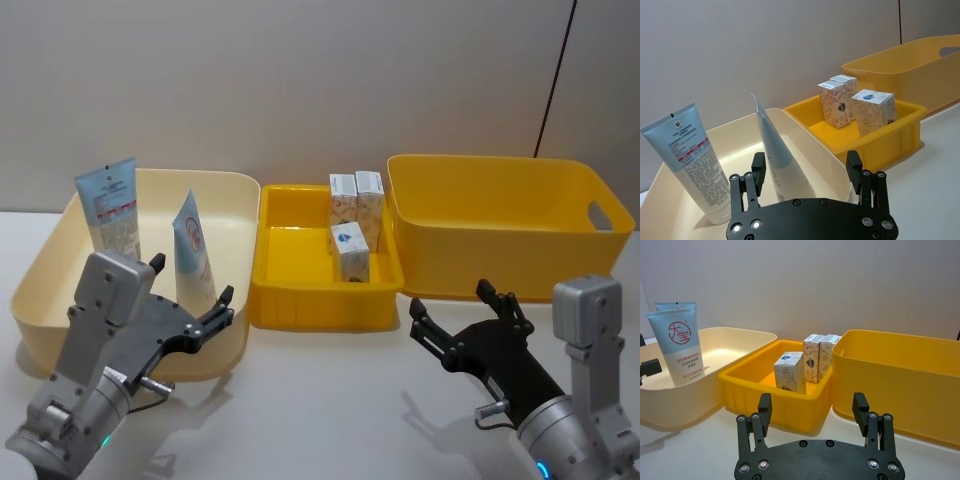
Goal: Bimanual collaborative sorting of washing and personal care products
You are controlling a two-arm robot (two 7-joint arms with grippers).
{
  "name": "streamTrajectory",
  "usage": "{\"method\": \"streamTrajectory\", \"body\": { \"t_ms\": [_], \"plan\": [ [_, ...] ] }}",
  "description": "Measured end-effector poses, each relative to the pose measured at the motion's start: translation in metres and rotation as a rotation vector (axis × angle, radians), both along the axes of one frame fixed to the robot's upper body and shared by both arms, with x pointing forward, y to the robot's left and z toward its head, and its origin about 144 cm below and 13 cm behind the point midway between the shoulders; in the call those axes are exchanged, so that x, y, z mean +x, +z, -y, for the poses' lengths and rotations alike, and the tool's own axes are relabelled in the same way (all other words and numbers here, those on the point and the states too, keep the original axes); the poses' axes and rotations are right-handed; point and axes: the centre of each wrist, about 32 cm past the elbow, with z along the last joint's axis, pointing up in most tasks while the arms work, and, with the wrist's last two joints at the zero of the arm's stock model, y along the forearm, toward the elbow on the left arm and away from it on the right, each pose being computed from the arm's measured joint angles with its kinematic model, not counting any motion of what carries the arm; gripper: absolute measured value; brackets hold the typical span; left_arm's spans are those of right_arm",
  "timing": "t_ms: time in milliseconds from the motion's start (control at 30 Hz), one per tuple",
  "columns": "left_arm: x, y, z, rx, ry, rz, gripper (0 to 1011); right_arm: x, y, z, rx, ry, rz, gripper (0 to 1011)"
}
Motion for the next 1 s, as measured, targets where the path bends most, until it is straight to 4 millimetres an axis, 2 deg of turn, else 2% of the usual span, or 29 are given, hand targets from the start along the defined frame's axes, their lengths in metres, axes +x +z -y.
{"method": "streamTrajectory", "body": {
  "t_ms": [1000],
  "plan": [
    [0.0000, 0.0000, 0.0000, 0.000, 0.000, 0.000, 1000, 0.0000, 0.0000, 0.0000, 0.000, 0.000, 0.000, 1001]
  ]
}}
